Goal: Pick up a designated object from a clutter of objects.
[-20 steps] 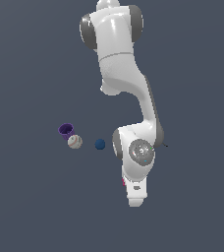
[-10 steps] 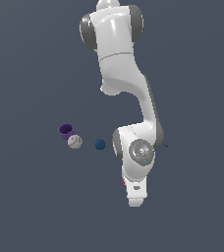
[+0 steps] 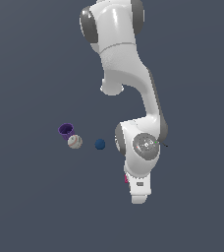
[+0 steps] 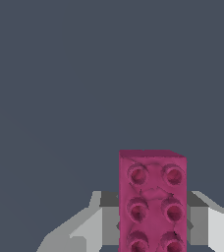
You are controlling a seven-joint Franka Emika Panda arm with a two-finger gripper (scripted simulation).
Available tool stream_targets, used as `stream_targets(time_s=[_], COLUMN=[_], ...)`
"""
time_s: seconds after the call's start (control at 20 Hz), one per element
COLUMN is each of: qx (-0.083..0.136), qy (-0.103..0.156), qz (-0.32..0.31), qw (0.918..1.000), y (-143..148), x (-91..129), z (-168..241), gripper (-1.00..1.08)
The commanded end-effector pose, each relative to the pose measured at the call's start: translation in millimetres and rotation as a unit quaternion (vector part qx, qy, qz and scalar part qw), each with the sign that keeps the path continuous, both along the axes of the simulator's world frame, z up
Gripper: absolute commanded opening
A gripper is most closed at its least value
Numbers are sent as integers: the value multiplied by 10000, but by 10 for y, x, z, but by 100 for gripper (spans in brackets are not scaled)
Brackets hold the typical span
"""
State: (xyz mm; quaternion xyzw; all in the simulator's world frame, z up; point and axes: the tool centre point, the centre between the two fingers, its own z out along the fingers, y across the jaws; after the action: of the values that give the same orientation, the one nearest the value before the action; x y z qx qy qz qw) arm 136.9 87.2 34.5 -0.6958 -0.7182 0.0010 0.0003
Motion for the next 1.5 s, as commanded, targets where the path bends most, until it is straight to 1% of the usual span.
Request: stream_targets(time_s=[0.0, 0.3, 1.15, 1.45], qx=[-2, -9, -5, 2], qy=[-8, -8, -6, -6], qz=[4, 7, 19, 16], qw=[10000, 10000, 10000, 10000], y=[55, 244, 967, 1185], x=[-27, -143, -547, -648], z=[142, 640, 2522, 3096], gripper=[-100, -100, -100, -100])
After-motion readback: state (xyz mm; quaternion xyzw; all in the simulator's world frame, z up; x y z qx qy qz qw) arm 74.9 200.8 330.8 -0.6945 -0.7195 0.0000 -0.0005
